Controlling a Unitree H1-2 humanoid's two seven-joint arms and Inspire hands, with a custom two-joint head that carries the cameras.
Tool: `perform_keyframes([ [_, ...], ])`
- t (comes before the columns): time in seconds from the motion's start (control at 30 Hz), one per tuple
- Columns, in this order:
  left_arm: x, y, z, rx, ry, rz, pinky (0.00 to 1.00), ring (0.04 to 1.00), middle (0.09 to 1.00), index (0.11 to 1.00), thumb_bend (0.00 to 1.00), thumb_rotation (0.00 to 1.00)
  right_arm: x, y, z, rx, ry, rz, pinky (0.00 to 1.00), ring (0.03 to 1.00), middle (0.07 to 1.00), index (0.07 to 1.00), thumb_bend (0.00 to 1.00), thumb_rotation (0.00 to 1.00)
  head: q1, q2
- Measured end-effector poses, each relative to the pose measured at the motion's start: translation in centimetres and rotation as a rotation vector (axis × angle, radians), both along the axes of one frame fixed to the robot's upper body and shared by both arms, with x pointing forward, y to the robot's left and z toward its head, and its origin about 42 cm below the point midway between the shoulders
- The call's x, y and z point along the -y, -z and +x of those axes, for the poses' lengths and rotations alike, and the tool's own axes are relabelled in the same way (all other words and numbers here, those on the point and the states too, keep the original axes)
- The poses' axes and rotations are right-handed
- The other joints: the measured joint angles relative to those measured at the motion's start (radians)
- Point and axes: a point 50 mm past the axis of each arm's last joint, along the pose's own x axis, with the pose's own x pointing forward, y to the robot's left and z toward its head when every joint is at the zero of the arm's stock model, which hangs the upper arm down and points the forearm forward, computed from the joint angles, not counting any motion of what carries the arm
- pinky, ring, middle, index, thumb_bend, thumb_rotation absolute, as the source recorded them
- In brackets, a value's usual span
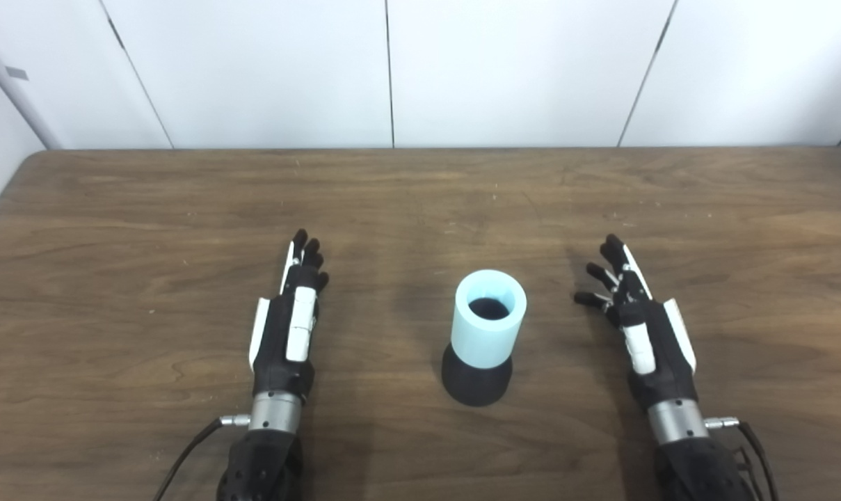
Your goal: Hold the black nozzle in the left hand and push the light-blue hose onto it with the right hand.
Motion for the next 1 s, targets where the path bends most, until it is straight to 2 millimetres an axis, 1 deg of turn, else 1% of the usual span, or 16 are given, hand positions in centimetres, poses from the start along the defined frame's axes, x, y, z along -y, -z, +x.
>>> perform_keyframes([
  [0.1,-0.4,-0.1,0.4,0.038,-0.005,0.009,1.00,1.000,1.000,1.000,0.69,1.00,0.2,0.0,0.3,0.000,0.003,0.033,0.88,0.925,0.975,0.988,0.75,1.00,-0.003,-0.005],
  [0.23,-0.4,-0.3,0.4,0.077,-0.013,0.031,1.00,1.000,1.000,1.000,0.69,1.00,0.4,0.0,0.4,0.007,-0.005,0.077,0.89,0.943,0.995,0.994,0.81,1.00,0.002,-0.008],
  [0.3,-0.4,-0.4,0.3,0.096,-0.022,0.040,1.00,1.000,1.000,1.000,0.69,1.00,0.4,-0.2,0.3,0.036,-0.014,0.102,0.91,0.951,0.999,0.999,0.82,1.00,0.002,-0.009],
  [0.4,-0.2,-0.4,0.2,0.099,-0.028,0.052,1.00,1.000,1.000,1.000,0.68,1.00,0.4,-0.3,0.3,0.074,-0.029,0.122,0.92,0.960,1.000,1.000,0.81,1.00,0.000,-0.011],
  [0.5,-0.2,-0.4,0.2,0.097,-0.026,0.056,1.00,1.000,1.000,1.000,0.68,1.00,0.4,-0.5,0.4,0.112,-0.041,0.124,0.92,0.963,1.000,1.000,0.79,1.00,-0.003,-0.011],
  [0.63,-0.2,-0.3,0.2,0.079,-0.018,0.050,1.00,1.000,1.000,1.000,0.68,1.00,0.4,-0.6,1.0,0.152,-0.063,0.112,0.92,0.965,1.000,1.000,0.78,1.00,0.000,-0.018],
  [0.73,-0.1,-0.3,0.1,0.071,-0.005,0.042,1.00,1.000,1.000,1.000,0.68,1.00,0.6,-0.6,1.6,0.165,-0.082,0.093,0.93,0.965,1.000,1.000,0.79,1.00,0.000,-0.018],
  [1.0,0.0,-0.2,0.1,0.059,0.004,0.026,1.00,1.000,1.000,1.000,0.67,1.00,0.7,-0.7,1.7,0.171,-0.095,0.104,0.95,0.982,1.000,1.000,0.78,1.00,-0.003,-0.014],
])
